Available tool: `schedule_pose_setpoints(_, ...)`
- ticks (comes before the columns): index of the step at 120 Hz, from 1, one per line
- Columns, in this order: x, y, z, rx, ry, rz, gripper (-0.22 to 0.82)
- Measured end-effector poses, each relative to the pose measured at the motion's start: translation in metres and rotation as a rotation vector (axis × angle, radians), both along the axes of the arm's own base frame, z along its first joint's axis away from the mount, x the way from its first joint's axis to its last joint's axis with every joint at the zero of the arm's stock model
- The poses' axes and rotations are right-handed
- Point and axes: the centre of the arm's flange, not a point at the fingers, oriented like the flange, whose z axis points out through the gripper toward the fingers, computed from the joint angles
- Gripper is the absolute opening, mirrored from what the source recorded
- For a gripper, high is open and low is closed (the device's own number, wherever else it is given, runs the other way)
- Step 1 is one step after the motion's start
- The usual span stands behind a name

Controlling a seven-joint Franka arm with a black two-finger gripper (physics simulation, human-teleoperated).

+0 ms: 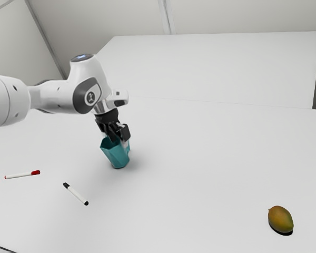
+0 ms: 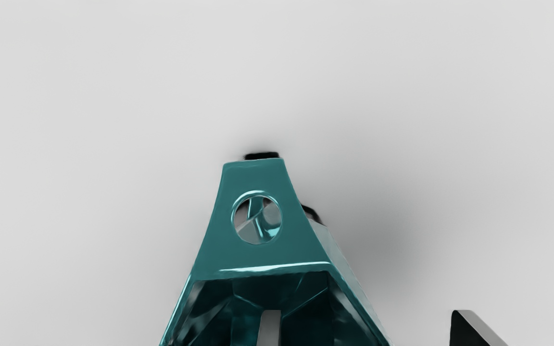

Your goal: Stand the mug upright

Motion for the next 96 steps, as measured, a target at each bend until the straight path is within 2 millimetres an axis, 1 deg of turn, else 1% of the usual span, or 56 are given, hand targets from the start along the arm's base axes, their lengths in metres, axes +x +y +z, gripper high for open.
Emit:
schedule_pose_setpoints(14,-0.004,-0.010,0.040,-0.011,-0.041,-0.001,0.45)
schedule_pose_setpoints(20,-0.001,-0.012,0.060,-0.017,-0.054,0.003,0.48)
schedule_pose_setpoints(33,0.015,-0.013,0.120,-0.030,-0.087,0.012,0.53)
schedule_pose_setpoints(43,0.022,-0.011,0.166,-0.034,-0.112,0.021,0.56)
schedule_pose_setpoints(49,0.023,-0.009,0.187,-0.034,-0.118,0.025,0.57)
schedule_pose_setpoints(54,0.022,-0.007,0.200,-0.034,-0.113,0.028,0.57)
schedule_pose_setpoints(61,0.018,-0.006,0.211,-0.033,-0.099,0.031,0.58)
schedule_pose_setpoints(69,0.014,-0.007,0.216,-0.033,-0.072,0.032,0.59)
schedule_pose_setpoints(96,0.006,-0.010,0.213,-0.033,-0.006,0.032,0.60)
